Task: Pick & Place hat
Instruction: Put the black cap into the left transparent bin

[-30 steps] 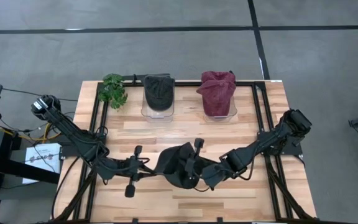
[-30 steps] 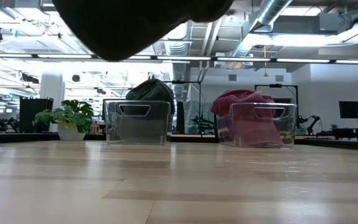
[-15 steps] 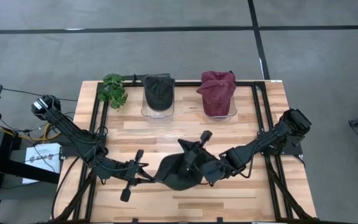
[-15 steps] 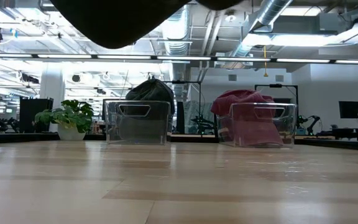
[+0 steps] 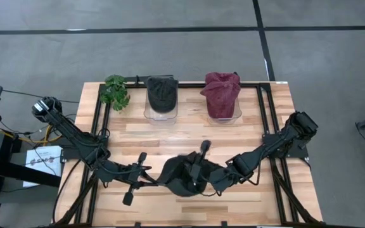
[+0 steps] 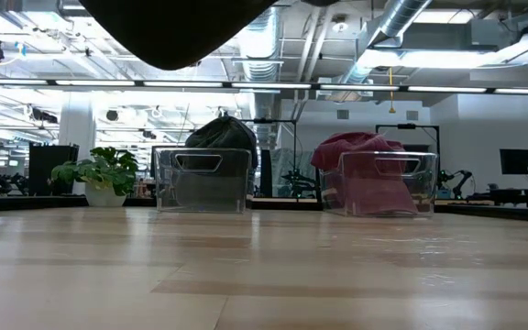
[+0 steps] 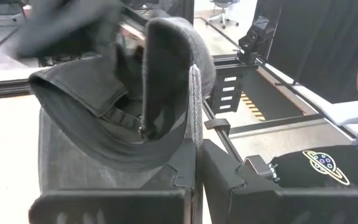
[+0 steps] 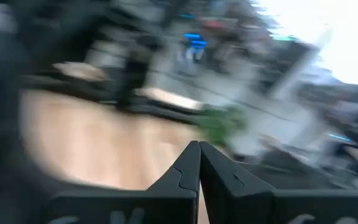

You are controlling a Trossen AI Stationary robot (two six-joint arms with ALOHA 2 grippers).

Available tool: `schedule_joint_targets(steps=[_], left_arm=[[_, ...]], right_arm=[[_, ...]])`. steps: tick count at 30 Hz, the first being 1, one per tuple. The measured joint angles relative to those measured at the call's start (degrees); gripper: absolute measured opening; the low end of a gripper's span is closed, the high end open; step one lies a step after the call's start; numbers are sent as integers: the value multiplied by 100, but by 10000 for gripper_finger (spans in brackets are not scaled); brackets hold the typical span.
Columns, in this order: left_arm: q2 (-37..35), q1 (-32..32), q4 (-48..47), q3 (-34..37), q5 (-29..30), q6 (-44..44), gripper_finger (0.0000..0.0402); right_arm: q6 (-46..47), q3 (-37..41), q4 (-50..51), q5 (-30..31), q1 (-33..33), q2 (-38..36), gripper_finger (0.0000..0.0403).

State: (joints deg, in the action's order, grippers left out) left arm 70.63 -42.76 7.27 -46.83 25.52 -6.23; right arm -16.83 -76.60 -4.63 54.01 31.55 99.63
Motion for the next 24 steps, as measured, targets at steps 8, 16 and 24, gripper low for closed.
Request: schedule_joint_targets(steps=[8,16,24], left_arm=[[0,0,22,0,-159,-1,14],[-127,-232,99,0,-164,-3,13],[-698,-919,116,0,-312,-45,13]], right_arm=[[-1120,0,-1153,1837,-308,0,0],[-2812,2,-2023,2074,-634,-306,0],[-2148,-2,-413,-474,-173,-1405,0]])
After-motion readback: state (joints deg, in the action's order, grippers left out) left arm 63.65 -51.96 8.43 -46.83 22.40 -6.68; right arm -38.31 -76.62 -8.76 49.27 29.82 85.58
